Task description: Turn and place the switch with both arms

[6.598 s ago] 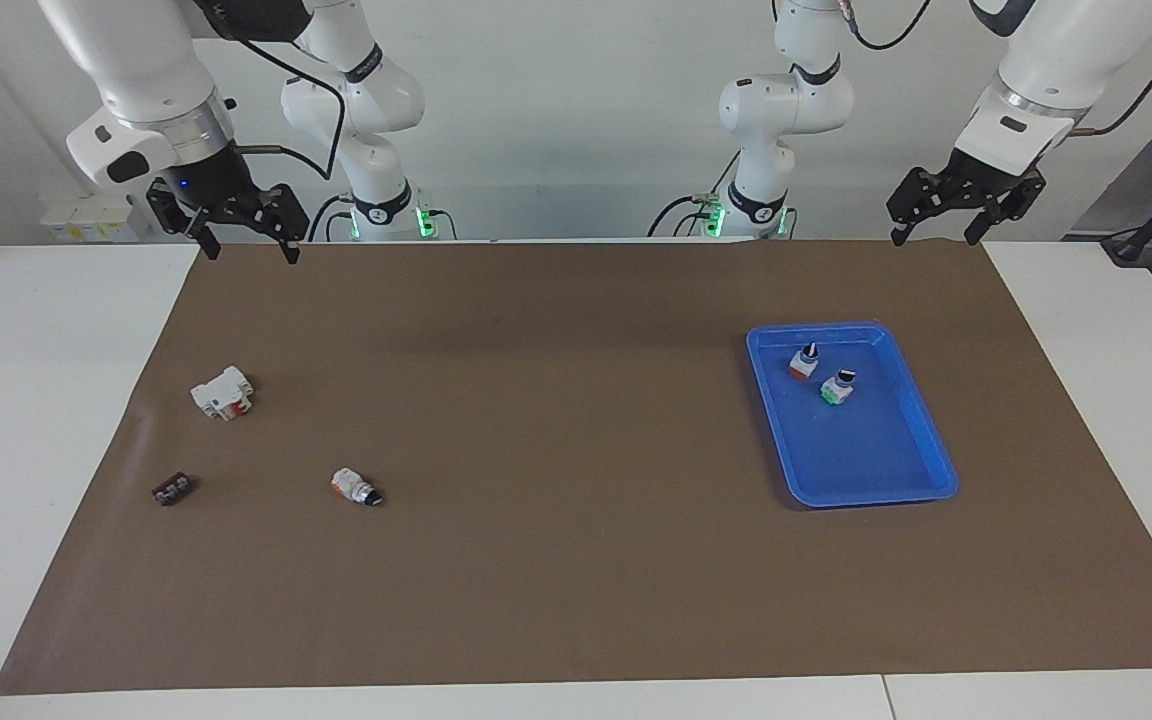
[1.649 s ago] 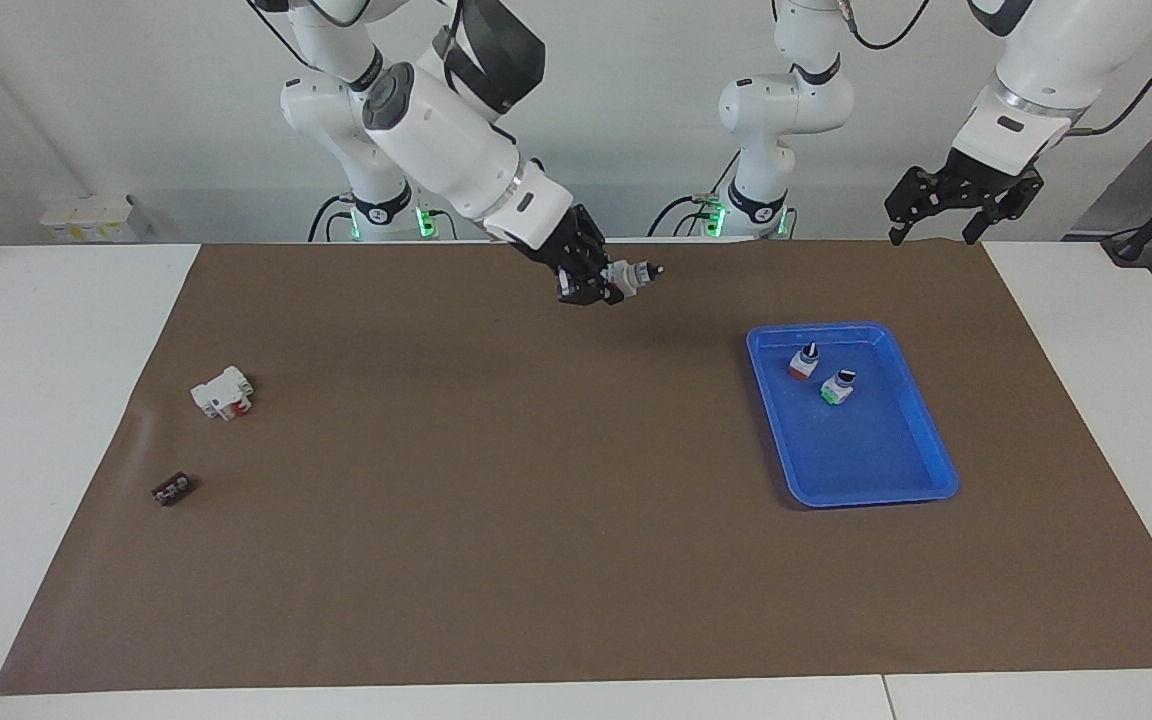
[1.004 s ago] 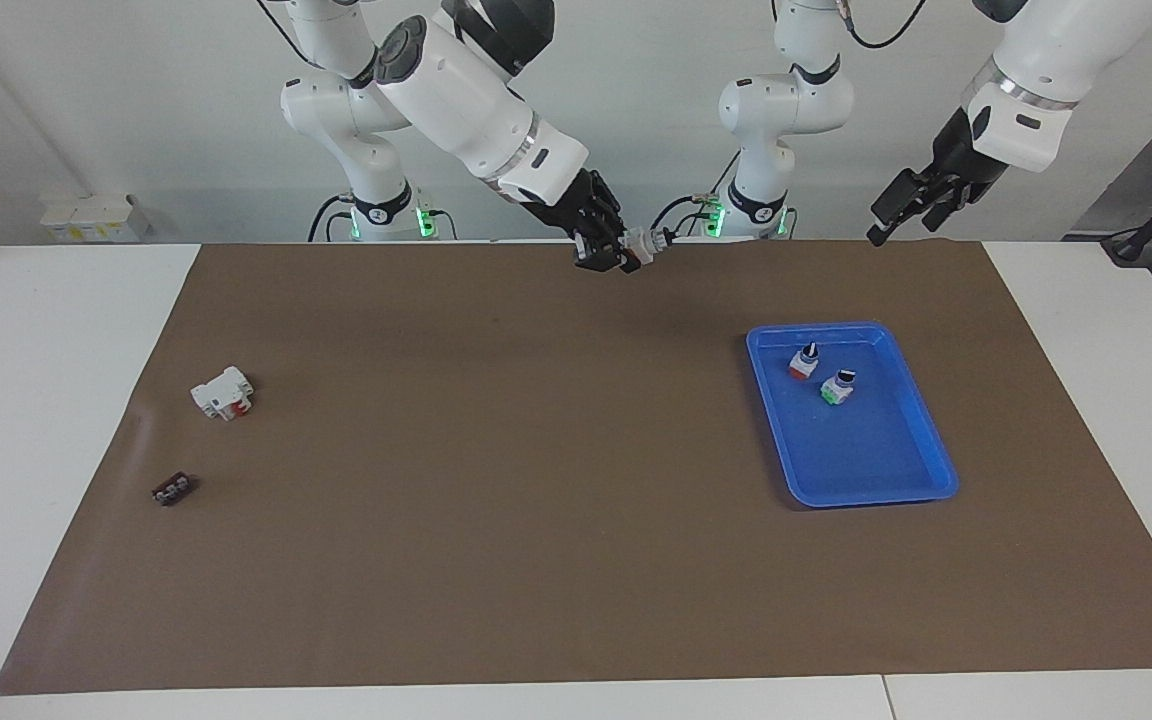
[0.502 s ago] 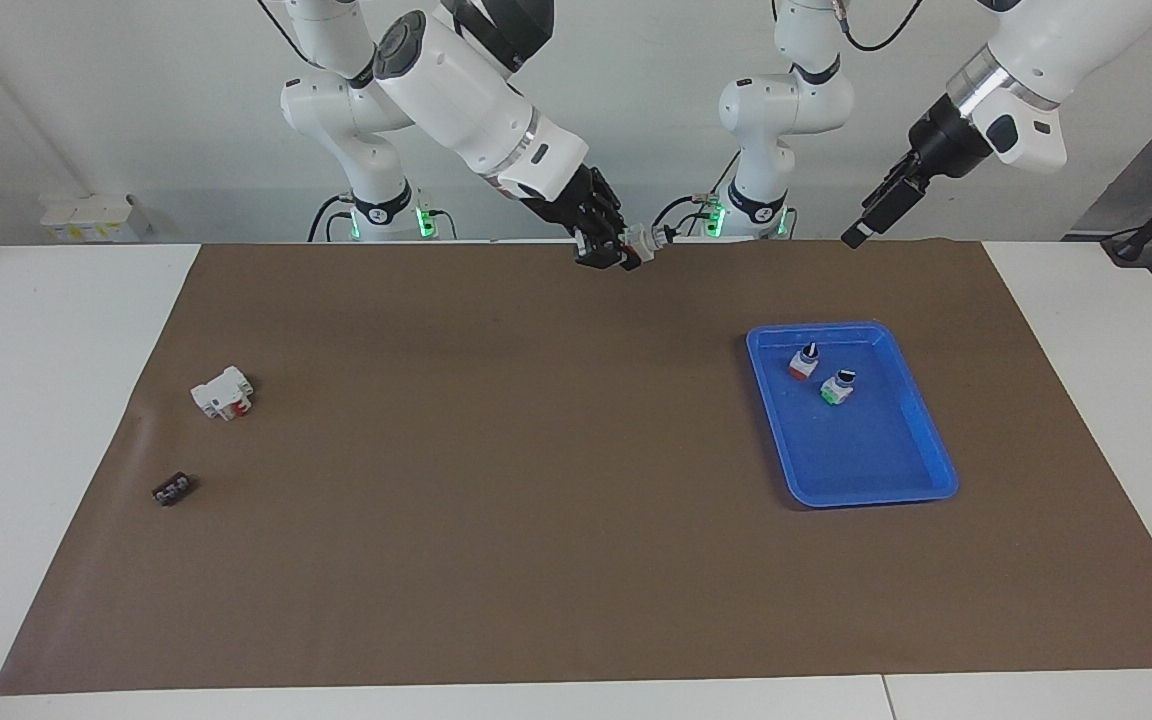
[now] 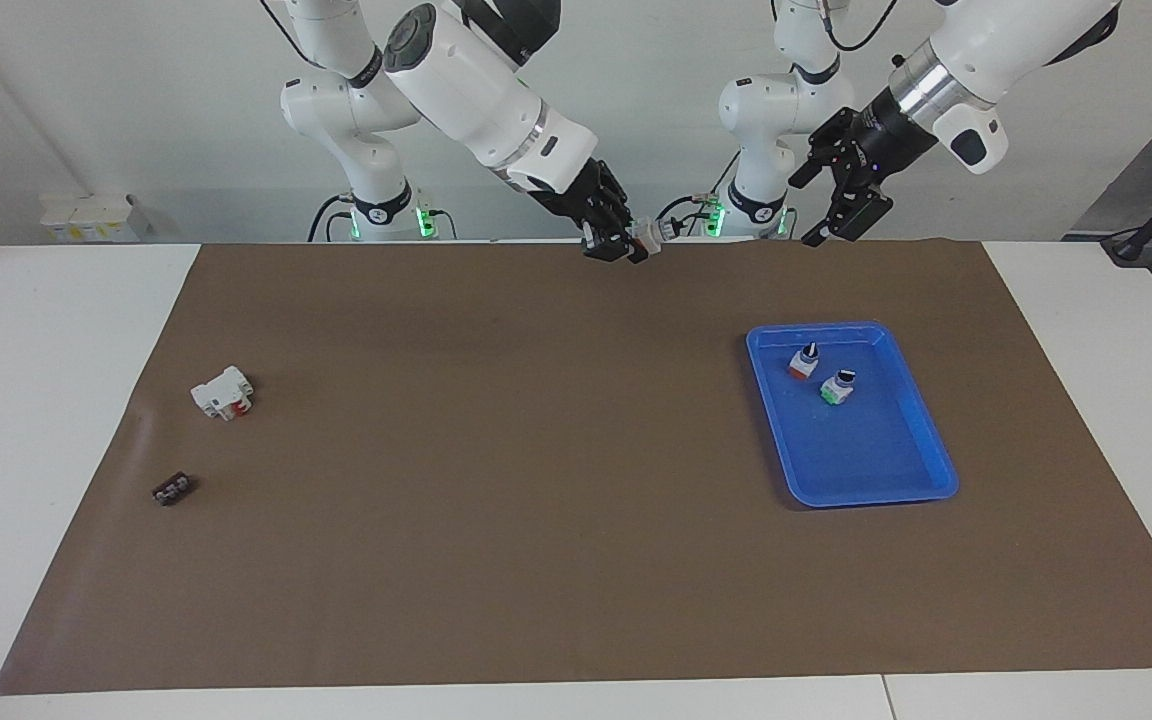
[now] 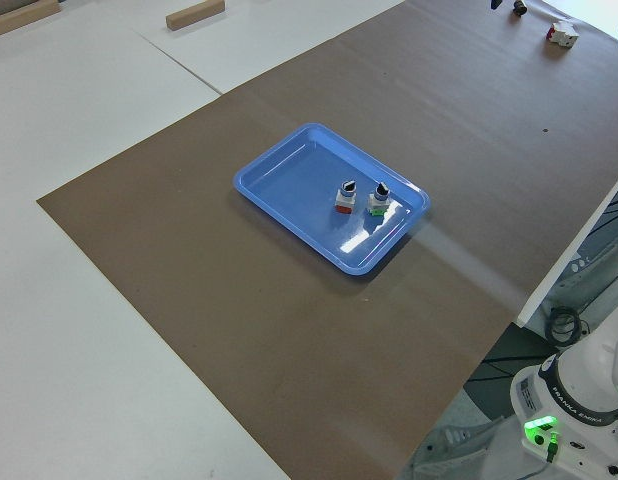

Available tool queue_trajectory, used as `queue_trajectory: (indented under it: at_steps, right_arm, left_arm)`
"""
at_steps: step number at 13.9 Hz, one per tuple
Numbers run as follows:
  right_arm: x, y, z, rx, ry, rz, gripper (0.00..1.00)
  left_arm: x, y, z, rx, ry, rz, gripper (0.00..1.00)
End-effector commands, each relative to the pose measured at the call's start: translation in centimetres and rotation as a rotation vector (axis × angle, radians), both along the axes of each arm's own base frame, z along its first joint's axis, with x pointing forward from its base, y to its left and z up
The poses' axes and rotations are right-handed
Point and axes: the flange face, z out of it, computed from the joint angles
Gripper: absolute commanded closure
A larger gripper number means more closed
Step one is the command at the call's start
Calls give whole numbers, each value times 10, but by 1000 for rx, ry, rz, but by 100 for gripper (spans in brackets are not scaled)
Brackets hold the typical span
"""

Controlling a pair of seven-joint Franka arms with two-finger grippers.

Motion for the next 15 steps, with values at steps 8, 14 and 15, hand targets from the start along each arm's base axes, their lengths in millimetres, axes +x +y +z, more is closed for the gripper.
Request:
queue_trajectory:
  at_steps: [8, 14, 15]
  right_arm:
    - [-10, 11, 5, 29, 7, -40, 100]
    - [-10, 13, 6, 32, 2, -43, 100]
    - [-10, 13, 6, 32, 2, -43, 100]
  left_arm:
    - [-17, -9, -16, -191, 263, 444, 14]
    - [-22, -14, -24, -263, 336, 573, 23]
    - [-21, -16, -23, -270, 338, 586, 23]
